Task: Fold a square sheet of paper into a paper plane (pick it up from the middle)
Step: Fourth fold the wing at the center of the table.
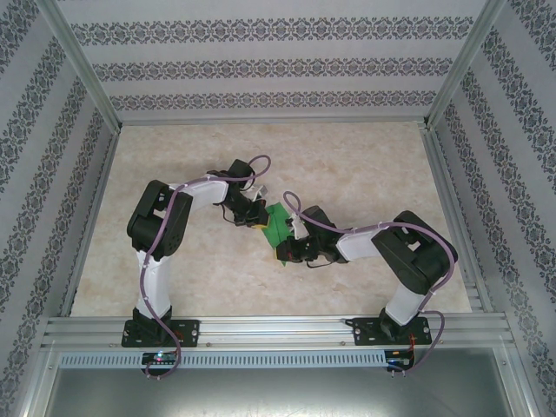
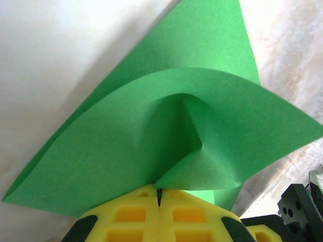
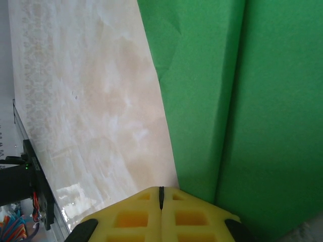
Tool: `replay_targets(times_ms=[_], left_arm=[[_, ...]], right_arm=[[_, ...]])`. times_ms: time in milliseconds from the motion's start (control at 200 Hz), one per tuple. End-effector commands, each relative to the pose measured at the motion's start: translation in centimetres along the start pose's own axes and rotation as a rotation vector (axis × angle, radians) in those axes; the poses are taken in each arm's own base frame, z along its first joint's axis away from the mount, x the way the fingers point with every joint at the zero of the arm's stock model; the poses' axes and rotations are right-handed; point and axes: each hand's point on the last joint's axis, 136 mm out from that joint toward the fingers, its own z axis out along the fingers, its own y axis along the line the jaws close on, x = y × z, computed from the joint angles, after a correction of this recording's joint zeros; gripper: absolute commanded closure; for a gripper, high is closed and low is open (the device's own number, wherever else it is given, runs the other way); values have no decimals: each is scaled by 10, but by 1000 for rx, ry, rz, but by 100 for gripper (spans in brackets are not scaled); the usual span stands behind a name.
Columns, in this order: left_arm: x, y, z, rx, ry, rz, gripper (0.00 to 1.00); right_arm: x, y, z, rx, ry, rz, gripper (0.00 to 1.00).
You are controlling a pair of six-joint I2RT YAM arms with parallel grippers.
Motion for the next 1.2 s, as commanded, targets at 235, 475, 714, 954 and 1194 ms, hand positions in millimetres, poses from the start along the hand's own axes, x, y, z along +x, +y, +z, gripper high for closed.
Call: replay_targets(times_ms=[235,475,714,954,1194], left_arm=[[-27,3,-22,-88,-78,36,75],[-38,-13,-48,-112,-130,70,67],[-30,-34,-88,-130,-210,101,61],[-25,-45,-87,-96,-201,119,53],[-30,-47,-54,-117,-157,152,50]], right_arm=[[41,-44,6,107,116,116,94],[42,-44,8,100,121,116,94],[42,-44,7,100,122,114,95],[43,-43,9,99,126,110,95],[42,-41,8,100,121,102,95]])
